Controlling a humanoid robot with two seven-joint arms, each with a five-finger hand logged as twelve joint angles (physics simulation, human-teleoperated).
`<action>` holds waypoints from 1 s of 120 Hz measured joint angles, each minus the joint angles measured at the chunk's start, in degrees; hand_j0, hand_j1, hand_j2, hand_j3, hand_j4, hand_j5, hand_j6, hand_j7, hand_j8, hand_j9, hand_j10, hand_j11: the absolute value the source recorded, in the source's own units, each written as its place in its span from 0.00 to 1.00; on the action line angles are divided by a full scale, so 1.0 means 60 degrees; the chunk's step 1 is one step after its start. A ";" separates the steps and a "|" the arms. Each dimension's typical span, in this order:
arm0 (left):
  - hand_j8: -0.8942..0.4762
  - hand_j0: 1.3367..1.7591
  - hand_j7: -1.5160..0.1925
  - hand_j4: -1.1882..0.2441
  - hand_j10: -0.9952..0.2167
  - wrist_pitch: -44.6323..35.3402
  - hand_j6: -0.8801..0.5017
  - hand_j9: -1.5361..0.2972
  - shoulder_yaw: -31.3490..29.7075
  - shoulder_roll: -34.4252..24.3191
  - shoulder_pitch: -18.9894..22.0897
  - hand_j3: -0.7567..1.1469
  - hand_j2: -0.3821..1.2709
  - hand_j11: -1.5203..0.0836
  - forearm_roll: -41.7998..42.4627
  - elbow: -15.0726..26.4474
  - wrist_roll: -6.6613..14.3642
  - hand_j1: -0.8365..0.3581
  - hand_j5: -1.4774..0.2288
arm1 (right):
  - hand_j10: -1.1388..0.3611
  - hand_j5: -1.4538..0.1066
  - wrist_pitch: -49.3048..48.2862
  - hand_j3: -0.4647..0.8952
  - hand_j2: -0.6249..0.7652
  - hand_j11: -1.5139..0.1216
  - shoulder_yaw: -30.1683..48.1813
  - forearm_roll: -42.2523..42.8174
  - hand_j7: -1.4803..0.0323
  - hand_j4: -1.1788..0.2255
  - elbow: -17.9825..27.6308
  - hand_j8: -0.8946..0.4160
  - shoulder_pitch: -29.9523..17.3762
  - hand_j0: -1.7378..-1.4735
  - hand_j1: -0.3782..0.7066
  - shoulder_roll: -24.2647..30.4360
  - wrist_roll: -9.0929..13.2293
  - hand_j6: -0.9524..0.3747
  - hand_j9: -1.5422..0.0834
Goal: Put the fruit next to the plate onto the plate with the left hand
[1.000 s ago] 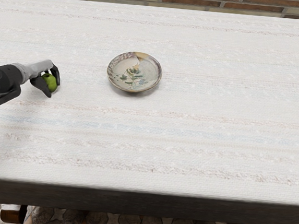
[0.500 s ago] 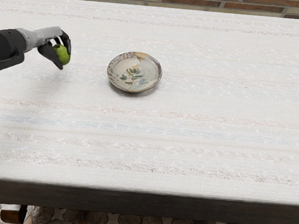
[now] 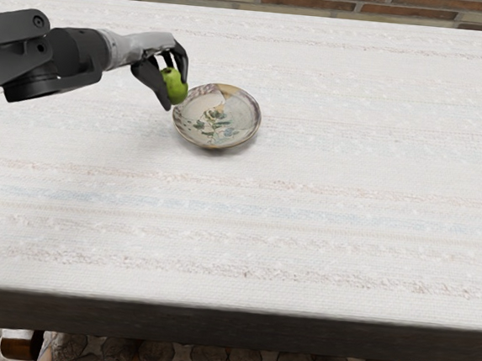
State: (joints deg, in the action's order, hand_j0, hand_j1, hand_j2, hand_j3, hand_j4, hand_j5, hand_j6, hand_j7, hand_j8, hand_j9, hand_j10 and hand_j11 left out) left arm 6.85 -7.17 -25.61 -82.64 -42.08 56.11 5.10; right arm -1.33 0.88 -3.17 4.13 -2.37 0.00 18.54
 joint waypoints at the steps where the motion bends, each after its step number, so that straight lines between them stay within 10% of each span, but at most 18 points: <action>1: 0.47 0.75 0.21 0.34 0.23 0.0006 0.42 0.21 0.0010 0.0029 -0.0005 0.40 0.65 0.24 0.0002 0.0000 0.0002 0.34 0.14 | 0.76 0.93 0.0000 0.34 0.45 0.93 0.0000 0.0000 0.98 0.84 0.0000 0.68 0.0000 0.30 0.03 0.0000 0.0000 0.72 0.95; 36: 0.40 0.75 0.21 0.29 0.16 0.0059 0.40 0.22 0.0238 0.0847 -0.0056 0.40 0.81 0.24 0.0027 0.0002 0.0057 0.26 0.14 | 0.76 0.93 -0.0001 0.34 0.45 0.93 0.0000 0.0000 0.98 0.84 0.0000 0.68 0.0000 0.30 0.03 0.0000 0.0001 0.72 0.95; 78: 0.30 0.76 0.38 0.39 0.29 -0.0100 0.30 0.37 0.0361 0.0986 -0.0011 0.40 0.53 0.41 0.0227 -0.0088 0.0086 0.41 0.34 | 0.76 0.93 0.0000 0.34 0.45 0.93 0.0000 0.0000 0.98 0.84 0.0000 0.68 0.0000 0.30 0.03 0.0000 0.0000 0.72 0.95; 120: 0.53 0.76 0.74 0.69 0.66 -0.0044 0.52 0.70 0.0885 0.0670 0.0084 0.40 0.30 0.79 0.1422 -0.0225 0.0053 0.81 0.71 | 0.76 0.93 0.0000 0.34 0.45 0.93 0.0000 0.0000 0.98 0.84 0.0000 0.68 -0.0001 0.30 0.03 0.0000 0.0000 0.72 0.95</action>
State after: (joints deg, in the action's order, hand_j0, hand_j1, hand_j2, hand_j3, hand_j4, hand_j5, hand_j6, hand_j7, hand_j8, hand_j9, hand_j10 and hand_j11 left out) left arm 6.58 -1.85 -21.59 -82.14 -33.55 54.76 5.42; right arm -1.34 0.88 -3.17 4.13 -2.37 0.00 18.54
